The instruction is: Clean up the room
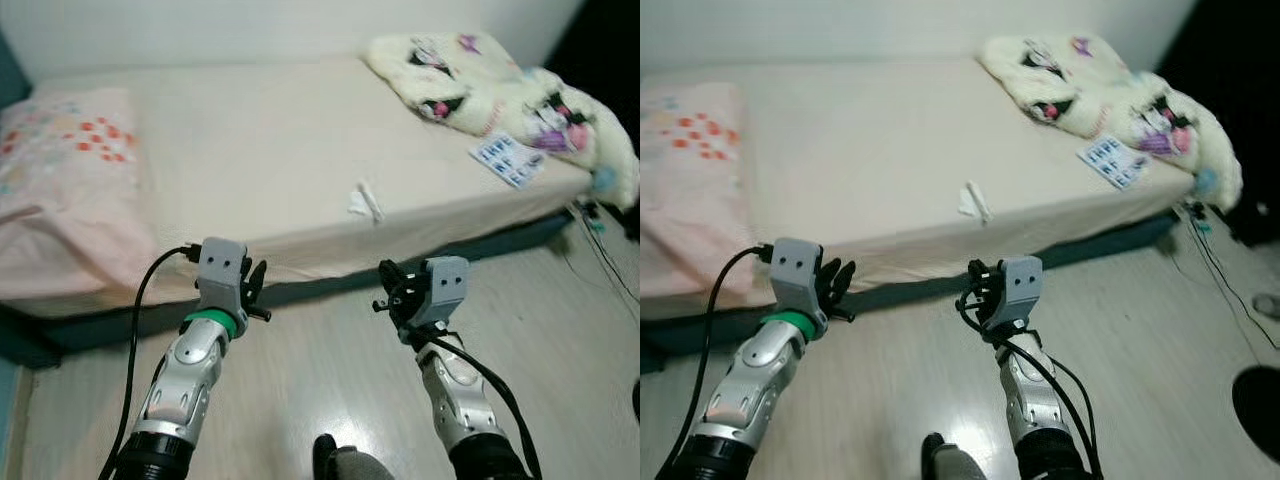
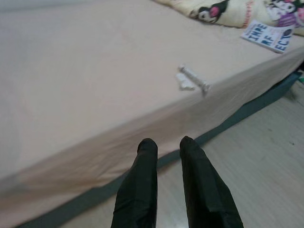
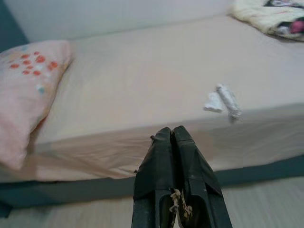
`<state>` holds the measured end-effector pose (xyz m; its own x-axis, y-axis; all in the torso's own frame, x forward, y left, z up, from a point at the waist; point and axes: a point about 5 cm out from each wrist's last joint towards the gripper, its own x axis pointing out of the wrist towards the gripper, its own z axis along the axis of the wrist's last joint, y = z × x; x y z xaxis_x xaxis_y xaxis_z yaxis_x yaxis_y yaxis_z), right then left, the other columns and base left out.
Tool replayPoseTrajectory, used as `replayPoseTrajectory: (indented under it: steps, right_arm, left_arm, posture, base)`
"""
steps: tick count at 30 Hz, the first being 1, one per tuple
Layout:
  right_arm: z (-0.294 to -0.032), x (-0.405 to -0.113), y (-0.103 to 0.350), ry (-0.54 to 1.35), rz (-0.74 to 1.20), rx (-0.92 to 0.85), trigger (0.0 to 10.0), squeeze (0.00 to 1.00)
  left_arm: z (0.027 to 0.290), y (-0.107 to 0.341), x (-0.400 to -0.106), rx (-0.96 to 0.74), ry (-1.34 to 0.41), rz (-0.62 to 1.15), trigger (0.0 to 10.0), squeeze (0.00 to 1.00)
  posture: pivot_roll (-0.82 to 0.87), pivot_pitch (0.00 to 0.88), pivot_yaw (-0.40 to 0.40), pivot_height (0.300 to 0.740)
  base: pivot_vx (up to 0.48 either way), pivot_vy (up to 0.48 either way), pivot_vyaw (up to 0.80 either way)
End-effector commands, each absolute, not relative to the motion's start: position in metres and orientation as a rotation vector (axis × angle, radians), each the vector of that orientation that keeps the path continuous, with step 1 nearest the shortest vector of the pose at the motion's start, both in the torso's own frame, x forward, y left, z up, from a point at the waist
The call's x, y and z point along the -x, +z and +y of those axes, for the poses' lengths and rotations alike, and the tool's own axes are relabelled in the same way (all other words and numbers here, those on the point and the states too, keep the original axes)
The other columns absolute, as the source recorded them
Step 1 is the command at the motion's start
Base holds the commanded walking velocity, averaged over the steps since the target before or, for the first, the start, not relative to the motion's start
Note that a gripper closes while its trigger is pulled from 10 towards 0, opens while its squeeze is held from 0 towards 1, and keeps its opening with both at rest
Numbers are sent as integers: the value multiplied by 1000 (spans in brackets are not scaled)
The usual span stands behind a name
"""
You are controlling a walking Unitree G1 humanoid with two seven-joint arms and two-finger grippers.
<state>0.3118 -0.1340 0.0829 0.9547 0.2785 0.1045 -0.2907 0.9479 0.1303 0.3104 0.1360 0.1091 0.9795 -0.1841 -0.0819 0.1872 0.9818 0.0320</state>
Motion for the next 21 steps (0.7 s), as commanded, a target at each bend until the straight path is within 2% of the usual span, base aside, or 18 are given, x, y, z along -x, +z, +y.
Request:
replayPoseTrajectory:
  steps: [1,19,21]
  right_arm:
    - [-135,-310,80,282,-71,-156,10000,0]
    - [-133,-312,82,286,-82,-150,10000,0]
    - [-131,-311,83,303,-91,-124,10000,0]
  left_arm:
    - [137,106,-309,-55,-186,89,10000,0]
    - [138,108,-311,-61,-175,67,10000,0]
    - [139,109,-311,-74,-160,55,10000,0]
  posture:
    - [13,94,20,740]
    - [11,92,24,740]
    - [11,92,23,740]
  base:
    - [0,0,-800]
    - [0,0,-800]
    - [0,0,0]
